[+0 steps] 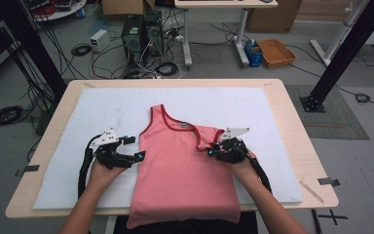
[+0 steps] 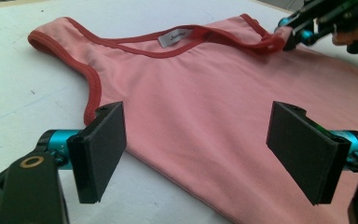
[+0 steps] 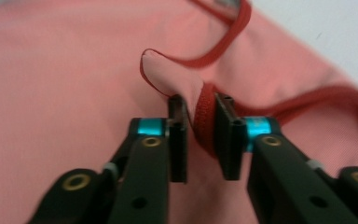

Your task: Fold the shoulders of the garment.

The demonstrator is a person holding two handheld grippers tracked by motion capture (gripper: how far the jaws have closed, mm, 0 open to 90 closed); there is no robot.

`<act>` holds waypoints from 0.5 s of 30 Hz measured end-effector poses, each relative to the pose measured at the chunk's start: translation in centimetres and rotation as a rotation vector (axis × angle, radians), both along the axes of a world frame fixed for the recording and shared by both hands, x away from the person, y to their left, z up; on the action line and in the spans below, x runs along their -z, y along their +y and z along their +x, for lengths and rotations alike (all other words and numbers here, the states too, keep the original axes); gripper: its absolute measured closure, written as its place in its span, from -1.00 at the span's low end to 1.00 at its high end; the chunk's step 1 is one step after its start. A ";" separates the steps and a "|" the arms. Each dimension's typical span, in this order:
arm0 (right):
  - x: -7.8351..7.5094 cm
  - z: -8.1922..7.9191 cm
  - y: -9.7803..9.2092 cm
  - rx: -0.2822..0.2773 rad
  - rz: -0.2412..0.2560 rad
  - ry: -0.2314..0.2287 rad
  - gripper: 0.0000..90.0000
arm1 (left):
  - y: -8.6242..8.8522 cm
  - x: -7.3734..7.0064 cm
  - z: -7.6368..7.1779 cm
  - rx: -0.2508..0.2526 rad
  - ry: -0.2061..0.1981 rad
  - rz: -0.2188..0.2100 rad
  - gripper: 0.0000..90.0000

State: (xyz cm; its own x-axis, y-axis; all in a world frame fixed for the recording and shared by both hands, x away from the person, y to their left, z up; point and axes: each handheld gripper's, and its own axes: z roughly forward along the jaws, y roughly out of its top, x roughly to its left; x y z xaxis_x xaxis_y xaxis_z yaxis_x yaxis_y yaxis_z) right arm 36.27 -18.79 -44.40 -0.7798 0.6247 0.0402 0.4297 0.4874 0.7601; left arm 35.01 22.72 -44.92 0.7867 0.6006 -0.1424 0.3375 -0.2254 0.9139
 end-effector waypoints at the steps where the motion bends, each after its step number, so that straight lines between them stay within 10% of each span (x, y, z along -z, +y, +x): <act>1: 0.2 -0.2 0.0 0.002 -0.006 -0.002 0.48 | 0.0 0.0 0.0 0.001 -0.002 0.001 -0.55; 15: -2.9 -0.5 -0.4 -0.007 0.070 -0.072 0.15 | -0.1 0.0 0.0 0.000 -0.002 0.008 -0.55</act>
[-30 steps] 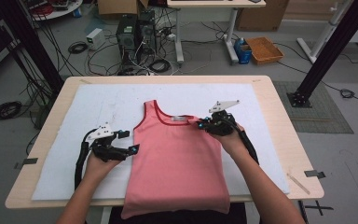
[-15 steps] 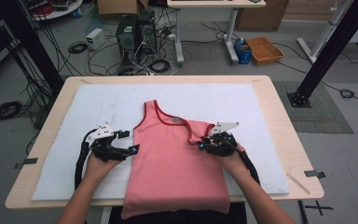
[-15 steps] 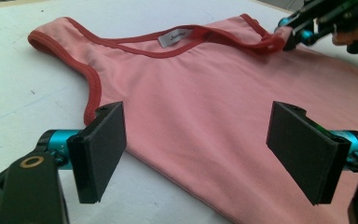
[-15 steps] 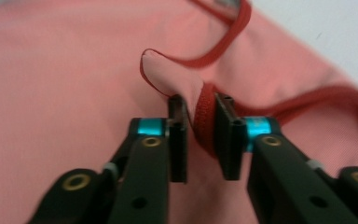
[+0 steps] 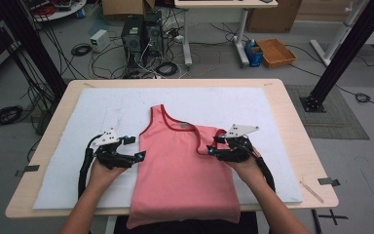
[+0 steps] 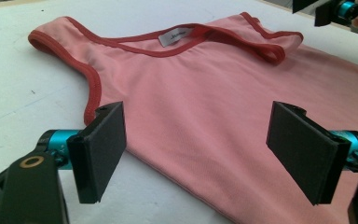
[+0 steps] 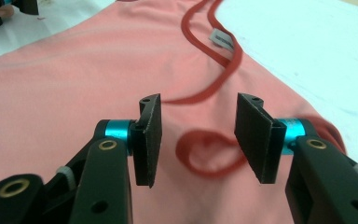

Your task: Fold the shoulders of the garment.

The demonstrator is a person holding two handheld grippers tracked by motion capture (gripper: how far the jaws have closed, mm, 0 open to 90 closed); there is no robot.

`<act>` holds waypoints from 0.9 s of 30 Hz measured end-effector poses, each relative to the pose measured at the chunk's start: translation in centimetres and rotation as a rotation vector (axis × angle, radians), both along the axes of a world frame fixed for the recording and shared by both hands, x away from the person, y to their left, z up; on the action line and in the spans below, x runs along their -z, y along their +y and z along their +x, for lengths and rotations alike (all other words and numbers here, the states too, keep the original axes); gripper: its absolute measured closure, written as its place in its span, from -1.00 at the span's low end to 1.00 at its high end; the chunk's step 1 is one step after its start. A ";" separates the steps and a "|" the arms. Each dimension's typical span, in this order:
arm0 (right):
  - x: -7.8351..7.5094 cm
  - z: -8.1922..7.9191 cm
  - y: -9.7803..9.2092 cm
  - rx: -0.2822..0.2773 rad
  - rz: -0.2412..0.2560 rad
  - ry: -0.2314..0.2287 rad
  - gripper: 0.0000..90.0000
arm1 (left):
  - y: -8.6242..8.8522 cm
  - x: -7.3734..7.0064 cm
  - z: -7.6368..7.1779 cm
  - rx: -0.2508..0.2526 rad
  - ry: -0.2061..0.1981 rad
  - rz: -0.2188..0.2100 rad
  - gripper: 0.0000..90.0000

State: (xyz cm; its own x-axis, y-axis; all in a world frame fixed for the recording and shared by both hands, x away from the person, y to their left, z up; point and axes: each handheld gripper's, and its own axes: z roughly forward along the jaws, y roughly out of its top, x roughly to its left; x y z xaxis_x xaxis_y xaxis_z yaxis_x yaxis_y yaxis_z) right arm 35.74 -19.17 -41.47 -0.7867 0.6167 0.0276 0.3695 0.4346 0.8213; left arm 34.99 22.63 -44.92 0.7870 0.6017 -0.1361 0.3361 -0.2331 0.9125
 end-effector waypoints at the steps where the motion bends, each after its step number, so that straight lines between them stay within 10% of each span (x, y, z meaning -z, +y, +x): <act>1: 0.1 0.3 0.4 -0.008 -0.008 0.008 0.16 | 0.0 0.0 0.0 0.000 -0.001 0.001 -0.55; 13: 3.2 0.7 2.2 -0.079 -0.110 0.098 0.90 | 0.1 0.0 0.1 -0.001 0.007 -0.008 -0.55; 27: 2.4 -2.0 1.6 -0.119 -0.074 0.052 0.95 | 0.1 0.0 0.1 -0.003 0.006 -0.005 -0.55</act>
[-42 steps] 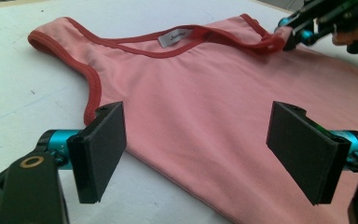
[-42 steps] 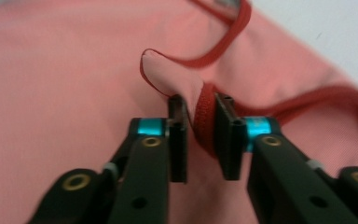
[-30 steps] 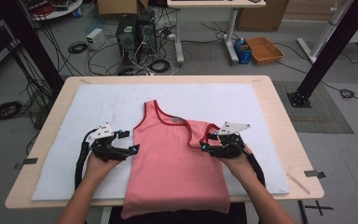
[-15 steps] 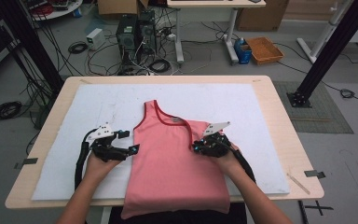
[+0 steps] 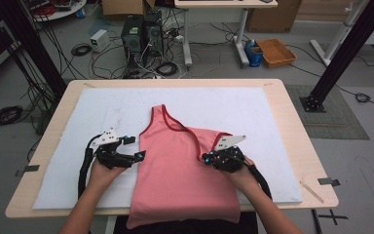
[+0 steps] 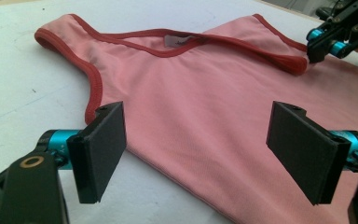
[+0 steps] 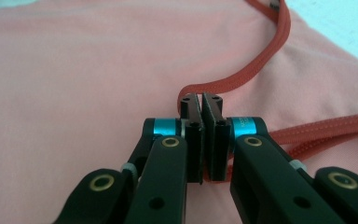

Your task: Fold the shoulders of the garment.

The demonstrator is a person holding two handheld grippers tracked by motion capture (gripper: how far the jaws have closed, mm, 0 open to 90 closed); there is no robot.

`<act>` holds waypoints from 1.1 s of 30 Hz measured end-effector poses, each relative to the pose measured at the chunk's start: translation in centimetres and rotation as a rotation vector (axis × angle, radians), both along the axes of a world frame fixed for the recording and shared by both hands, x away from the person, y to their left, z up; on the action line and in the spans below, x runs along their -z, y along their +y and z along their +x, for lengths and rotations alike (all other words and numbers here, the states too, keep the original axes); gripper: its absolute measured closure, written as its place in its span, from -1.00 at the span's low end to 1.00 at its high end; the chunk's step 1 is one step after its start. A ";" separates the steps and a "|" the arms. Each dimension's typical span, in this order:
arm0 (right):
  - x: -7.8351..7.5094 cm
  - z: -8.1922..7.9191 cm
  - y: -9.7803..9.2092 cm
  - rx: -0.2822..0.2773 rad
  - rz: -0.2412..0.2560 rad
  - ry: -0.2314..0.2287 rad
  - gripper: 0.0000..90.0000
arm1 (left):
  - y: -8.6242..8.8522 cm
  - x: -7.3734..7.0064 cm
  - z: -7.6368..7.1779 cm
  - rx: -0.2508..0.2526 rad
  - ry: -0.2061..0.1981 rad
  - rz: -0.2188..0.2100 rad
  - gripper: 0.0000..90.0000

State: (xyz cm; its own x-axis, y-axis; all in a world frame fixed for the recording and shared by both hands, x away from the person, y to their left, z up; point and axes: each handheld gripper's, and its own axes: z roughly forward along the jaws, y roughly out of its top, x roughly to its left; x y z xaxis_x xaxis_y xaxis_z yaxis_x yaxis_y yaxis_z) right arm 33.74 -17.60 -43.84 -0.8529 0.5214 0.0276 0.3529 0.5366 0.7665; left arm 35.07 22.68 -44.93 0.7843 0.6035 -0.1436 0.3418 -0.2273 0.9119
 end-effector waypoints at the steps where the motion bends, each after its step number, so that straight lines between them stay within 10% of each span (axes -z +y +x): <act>1: 0.2 -0.1 0.0 0.001 -0.004 0.004 0.95 | 0.0 0.0 0.0 0.000 -0.002 0.001 -0.55; 8: 1.0 -0.2 -0.1 0.029 -0.018 0.017 0.34 | 0.0 0.0 0.0 -0.002 0.000 0.000 -0.55; 17: -0.7 -0.4 -5.1 0.195 0.127 -0.073 -0.35 | 0.1 0.0 0.1 -0.005 0.005 -0.007 -0.55; 27: 1.1 -0.5 -8.6 0.280 0.195 -0.020 -0.48 | 0.0 0.0 0.2 -0.048 0.018 0.004 -0.55; 33: 1.1 -0.2 -8.8 0.285 0.205 0.014 -0.51 | -0.4 -0.6 1.5 -0.081 0.095 0.000 -0.55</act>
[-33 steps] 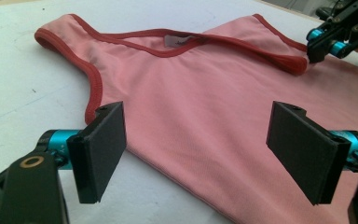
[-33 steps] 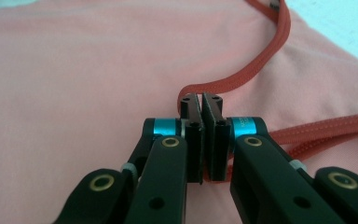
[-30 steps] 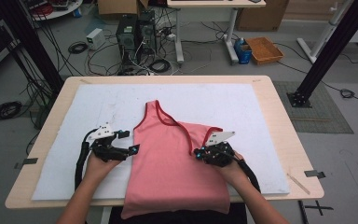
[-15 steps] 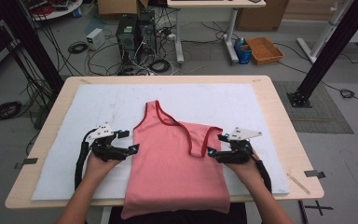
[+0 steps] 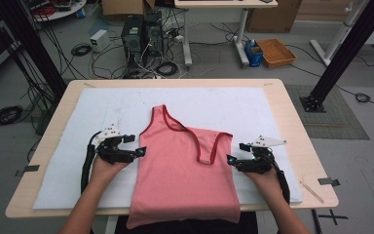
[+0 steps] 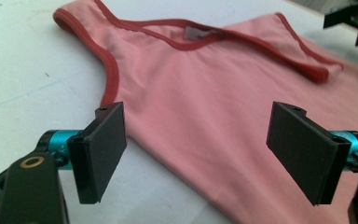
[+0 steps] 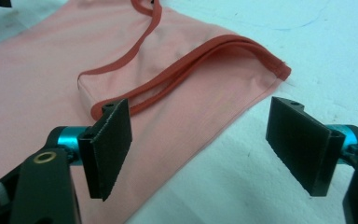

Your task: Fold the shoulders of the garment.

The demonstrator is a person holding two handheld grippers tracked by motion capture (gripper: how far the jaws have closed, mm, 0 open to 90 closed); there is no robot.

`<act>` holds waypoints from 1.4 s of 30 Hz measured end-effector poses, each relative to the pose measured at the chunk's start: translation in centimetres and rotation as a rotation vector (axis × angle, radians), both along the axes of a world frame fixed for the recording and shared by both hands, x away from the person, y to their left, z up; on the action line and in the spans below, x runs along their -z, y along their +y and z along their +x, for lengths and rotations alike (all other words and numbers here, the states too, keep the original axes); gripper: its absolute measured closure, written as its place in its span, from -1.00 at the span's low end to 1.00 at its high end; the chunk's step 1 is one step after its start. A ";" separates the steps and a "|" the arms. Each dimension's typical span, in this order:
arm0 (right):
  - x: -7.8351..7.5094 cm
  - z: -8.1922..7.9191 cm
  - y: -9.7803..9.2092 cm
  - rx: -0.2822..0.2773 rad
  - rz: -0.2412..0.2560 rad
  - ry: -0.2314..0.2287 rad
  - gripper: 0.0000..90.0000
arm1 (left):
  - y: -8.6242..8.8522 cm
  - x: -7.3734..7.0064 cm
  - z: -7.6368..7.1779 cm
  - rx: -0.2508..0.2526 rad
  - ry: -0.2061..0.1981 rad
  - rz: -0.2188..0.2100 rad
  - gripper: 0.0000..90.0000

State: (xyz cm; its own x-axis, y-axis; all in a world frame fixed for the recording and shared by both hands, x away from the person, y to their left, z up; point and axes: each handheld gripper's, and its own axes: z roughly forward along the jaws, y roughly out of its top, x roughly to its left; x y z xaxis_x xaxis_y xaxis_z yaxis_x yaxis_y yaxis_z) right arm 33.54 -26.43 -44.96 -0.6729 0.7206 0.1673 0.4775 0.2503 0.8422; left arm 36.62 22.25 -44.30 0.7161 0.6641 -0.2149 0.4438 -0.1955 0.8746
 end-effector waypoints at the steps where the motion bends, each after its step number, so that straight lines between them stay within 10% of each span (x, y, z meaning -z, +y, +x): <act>1: 0.0 0.0 -0.1 0.000 0.008 0.003 -0.51 | -0.2 -0.3 0.2 0.003 -0.003 0.005 -0.55; 16: 0.0 0.1 -0.4 0.005 0.040 0.009 -0.51 | -2.9 -3.5 7.3 -0.038 0.016 0.034 -0.55; 28: 0.0 0.1 -0.5 0.009 0.054 0.017 -0.51 | -4.4 -1.7 14.0 -0.105 0.103 0.090 -0.55; 42: 0.1 0.2 -0.6 0.005 0.062 0.024 -0.51 | -5.3 -0.1 18.3 -0.157 0.231 0.142 -0.55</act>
State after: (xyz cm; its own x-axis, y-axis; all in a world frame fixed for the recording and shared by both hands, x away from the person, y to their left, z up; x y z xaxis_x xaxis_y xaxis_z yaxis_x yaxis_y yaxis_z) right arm 33.78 -27.03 -45.05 -0.6645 0.7117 0.2280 0.4991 0.1956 0.8442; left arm 54.91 16.92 -44.25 0.5452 0.7979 -0.2572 0.6618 -0.2213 0.7163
